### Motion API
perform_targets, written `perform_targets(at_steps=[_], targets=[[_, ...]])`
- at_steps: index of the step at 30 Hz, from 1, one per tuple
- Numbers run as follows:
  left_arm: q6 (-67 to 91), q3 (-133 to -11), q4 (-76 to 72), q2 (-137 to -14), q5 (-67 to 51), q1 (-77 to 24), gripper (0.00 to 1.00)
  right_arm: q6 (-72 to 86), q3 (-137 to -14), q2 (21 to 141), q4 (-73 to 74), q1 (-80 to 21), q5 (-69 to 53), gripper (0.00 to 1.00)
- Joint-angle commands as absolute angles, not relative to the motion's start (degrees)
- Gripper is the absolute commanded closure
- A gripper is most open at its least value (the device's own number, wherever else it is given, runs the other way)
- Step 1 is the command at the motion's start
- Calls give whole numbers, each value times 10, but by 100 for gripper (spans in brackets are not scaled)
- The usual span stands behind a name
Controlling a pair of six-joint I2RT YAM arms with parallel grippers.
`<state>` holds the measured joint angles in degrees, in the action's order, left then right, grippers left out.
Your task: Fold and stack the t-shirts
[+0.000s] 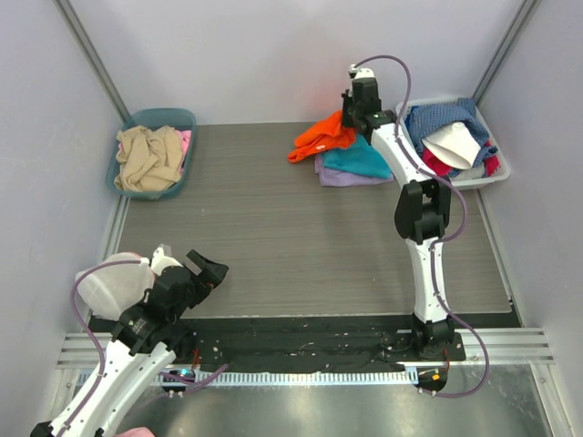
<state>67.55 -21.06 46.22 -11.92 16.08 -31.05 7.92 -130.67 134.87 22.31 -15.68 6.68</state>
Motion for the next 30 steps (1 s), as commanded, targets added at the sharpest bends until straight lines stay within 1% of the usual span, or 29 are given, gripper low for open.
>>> perform_targets(at_steps=[1,13,23,29,30], targets=[[682,-214,460,-119,167,-310,9,75,-1293,1267,192,-135,58,99],[683,-215,461,-116,163,-311,9,75,-1249,1213,188,-102,42,99],[682,-215,460,-119,161,-310,9,86,-1136,1168,157,-68,39,99],[682,-214,459,-120,161,-311,9,90,-1111,1172,155,-53,38,99],[681,-215,459,-121,161,-311,9,90,-1108,1172,157,-52,38,96]])
